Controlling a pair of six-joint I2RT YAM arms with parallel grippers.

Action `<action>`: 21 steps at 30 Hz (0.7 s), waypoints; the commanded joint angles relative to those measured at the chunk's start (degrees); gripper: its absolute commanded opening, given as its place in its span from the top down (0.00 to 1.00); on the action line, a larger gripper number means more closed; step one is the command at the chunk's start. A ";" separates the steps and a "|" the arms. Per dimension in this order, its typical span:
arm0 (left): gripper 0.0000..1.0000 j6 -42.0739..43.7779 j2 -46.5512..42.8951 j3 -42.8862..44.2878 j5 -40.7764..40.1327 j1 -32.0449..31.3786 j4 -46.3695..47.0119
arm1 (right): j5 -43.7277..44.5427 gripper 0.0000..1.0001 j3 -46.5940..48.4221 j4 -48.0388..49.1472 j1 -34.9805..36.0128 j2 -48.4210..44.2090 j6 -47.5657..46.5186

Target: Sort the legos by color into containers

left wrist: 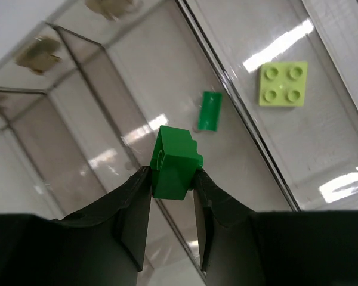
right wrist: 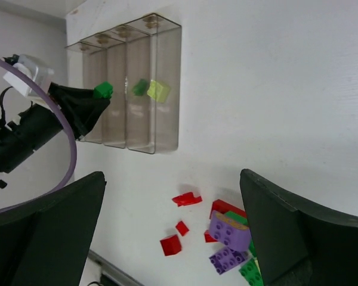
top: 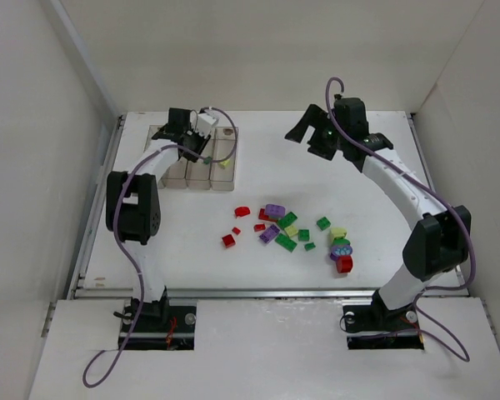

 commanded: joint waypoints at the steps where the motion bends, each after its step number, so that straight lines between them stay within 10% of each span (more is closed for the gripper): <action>1: 1.00 -0.12 -1.35 3.54 0.89 -1.48 -3.08 | 3.73 0.00 1.32 -2.98 0.18 -2.04 -4.36; 6: 0.87 -2.13 -0.12 2.48 -2.42 -1.48 -1.22 | 3.73 0.00 0.79 -3.51 0.18 -2.04 -4.89; 13: 0.00 -3.81 -0.73 3.01 -7.98 -1.48 -1.22 | 5.65 0.00 2.02 -7.72 0.18 -2.04 -8.66; 21: 0.00 2.95 -10.04 5.12 -12.10 -2.63 6.22 | 20.93 0.00 1.60 -24.24 -0.35 -0.11 -18.85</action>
